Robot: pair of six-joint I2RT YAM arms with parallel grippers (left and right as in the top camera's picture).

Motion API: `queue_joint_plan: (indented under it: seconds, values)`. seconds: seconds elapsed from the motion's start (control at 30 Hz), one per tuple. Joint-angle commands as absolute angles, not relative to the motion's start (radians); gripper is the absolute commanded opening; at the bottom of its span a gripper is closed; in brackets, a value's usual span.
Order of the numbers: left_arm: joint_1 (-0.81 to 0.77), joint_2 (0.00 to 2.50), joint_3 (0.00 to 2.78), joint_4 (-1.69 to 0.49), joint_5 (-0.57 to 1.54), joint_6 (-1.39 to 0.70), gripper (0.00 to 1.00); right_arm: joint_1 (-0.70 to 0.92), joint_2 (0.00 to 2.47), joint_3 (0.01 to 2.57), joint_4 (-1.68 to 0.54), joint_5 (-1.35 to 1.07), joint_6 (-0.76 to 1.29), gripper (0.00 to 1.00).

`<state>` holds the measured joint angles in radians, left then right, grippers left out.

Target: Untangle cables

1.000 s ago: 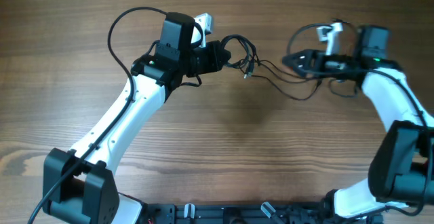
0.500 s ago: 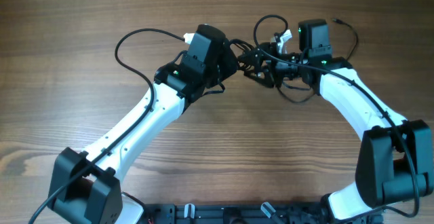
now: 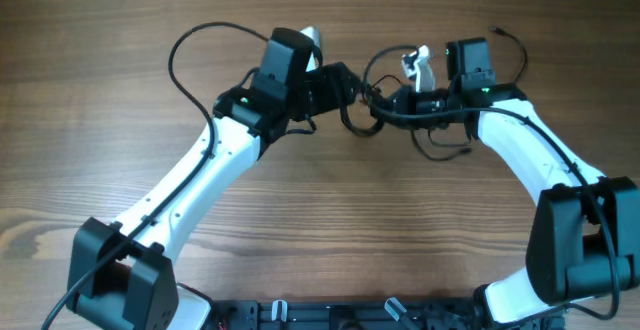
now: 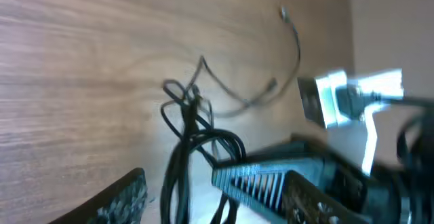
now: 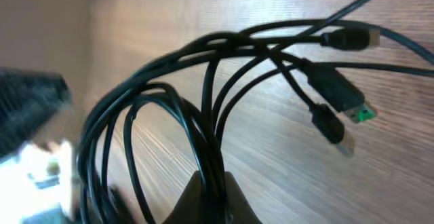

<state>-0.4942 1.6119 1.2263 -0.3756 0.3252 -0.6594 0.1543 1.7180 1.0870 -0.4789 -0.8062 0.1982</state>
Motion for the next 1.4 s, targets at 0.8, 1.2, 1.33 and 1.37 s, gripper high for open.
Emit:
queue_joint_plan:
  seconds: [0.8,1.2,1.33,1.37]
  values:
    - [-0.566,1.719,1.236,-0.476,0.223,-0.464,0.29,0.156,1.724,1.092,-0.583,-0.854,-0.211,0.04]
    - [-0.565,1.832,1.236,-0.556,0.212,-0.476,0.20,0.116,1.533,1.092,-0.519,-0.887,-0.239,0.04]
    - [-0.565,1.832,1.236,-0.598,0.212,-0.476,0.15,0.064,1.521,1.092,-0.393,-0.850,-0.037,0.04]
    - [-0.565,1.832,1.236,-0.604,0.212,-0.476,0.15,0.064,1.521,1.092,-0.382,-0.820,0.001,0.05]
